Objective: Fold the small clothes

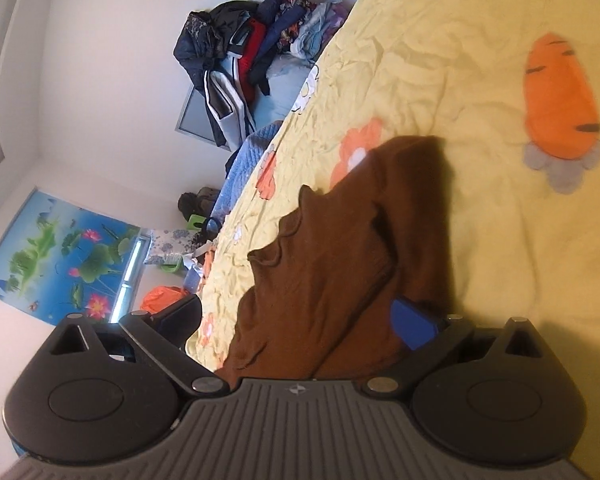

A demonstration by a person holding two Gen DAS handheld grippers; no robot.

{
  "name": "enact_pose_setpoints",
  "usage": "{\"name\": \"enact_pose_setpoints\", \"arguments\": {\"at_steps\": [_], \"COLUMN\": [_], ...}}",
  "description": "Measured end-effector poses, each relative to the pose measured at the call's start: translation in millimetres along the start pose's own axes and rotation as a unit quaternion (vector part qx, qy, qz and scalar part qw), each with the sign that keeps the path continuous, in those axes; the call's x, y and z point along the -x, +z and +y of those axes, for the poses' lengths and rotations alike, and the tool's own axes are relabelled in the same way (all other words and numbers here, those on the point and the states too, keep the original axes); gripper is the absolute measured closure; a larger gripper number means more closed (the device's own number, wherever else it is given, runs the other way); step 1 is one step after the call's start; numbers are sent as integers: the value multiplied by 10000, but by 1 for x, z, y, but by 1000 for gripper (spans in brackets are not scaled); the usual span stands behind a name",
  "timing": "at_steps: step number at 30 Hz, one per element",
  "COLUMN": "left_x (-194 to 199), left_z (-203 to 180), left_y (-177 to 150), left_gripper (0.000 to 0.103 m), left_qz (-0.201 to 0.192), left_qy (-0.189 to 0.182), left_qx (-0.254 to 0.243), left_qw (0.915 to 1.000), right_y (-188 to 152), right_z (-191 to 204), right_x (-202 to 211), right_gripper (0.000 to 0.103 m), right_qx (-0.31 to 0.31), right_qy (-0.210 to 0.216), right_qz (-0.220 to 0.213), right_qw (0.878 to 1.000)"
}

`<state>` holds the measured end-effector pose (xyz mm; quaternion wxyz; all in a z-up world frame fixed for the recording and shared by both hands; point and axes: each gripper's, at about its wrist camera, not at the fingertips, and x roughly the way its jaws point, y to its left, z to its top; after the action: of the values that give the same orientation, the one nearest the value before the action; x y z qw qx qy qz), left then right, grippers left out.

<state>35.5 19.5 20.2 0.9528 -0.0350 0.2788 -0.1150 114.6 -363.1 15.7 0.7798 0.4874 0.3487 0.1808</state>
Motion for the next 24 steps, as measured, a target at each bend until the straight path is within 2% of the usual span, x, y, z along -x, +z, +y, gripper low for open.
{"name": "enact_pose_setpoints", "arguments": {"at_steps": [2,4,6,11,12,14,15,16,18,21,24], "left_x": [-4,-9,-7,-7,-8,-7,-8,-7,-8,-7,-6], "left_z": [5,11,18,26,25,24,24,24,24,24,24], "left_y": [-10,-9,-10,-12,-11,-11,-11,-11,-12,-12,-12], "left_gripper": [10,10,10,10,10,9,9,9,9,9,9], "left_qz": [-30,173,124,141,138,138,137,135,131,123,105], "left_qy": [199,179,252,173,172,171,173,172,168,168,182], "left_qx": [20,261,486,630,630,630,631,632,647,665,683], "left_qw": [9998,9993,9984,9978,9978,9978,9978,9978,9977,9976,9974], "right_y": [9,20,29,40,42,43,41,37,33,29,32], "right_z": [7,10,9,8,10,17,22,28,34,41,56], "right_x": [-8,-18,-31,-53,-55,-61,-64,-67,-74,-65,-32], "right_gripper": [4,5,6,7,10,19,32,58,86,87,91], "right_qx": [148,219,311,580,658,1006,1288,1638,2091,2375,2354], "right_qy": [-209,-553,-812,-1025,-1085,-1319,-1491,-1719,-2093,-2036,-1329], "right_qz": [-32,6,158,427,462,547,597,640,845,853,425], "right_qw": [9997,9982,9961,9921,9908,9846,9786,9693,9515,9460,9618]}}
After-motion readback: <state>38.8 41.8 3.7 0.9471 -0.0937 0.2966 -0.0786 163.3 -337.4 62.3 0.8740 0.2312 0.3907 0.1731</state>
